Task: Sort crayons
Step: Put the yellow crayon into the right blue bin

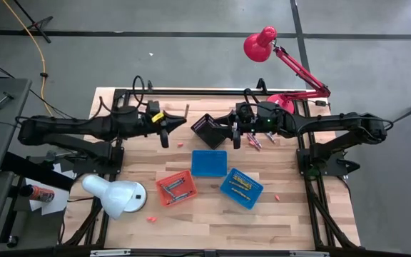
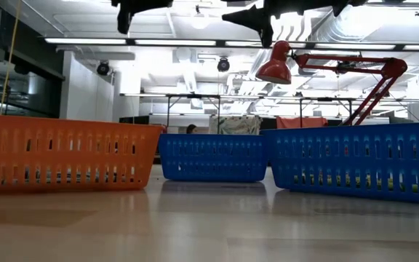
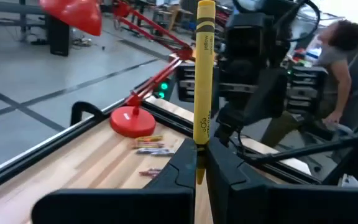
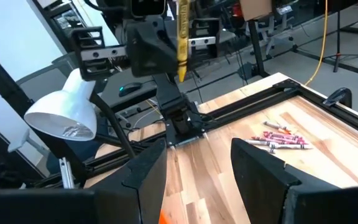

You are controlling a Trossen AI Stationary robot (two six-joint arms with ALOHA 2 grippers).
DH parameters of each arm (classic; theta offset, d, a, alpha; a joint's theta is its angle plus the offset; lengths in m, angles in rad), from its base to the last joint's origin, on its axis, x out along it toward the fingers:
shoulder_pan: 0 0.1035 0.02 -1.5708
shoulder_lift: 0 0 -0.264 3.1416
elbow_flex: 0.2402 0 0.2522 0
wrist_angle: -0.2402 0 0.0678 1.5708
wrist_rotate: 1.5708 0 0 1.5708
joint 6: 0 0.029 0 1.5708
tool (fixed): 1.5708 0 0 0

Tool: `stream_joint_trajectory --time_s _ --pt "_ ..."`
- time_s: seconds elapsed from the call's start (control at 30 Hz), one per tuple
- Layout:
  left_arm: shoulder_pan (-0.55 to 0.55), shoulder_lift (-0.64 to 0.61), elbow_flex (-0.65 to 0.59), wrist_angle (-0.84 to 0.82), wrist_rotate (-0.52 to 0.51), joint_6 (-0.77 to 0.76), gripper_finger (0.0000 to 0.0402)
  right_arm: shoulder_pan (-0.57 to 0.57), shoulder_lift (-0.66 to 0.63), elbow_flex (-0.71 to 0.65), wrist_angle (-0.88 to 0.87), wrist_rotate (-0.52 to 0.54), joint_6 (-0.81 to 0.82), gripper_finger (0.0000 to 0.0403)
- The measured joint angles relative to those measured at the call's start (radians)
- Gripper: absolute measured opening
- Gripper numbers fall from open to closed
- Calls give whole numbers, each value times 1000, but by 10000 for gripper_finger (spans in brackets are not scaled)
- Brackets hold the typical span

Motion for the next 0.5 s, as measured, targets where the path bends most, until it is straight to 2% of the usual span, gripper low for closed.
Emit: stream_joint_trajectory --time_s 0.5 --pt "-15 10 0 8 0 1 7 0 0 0 -1 1 0 173"
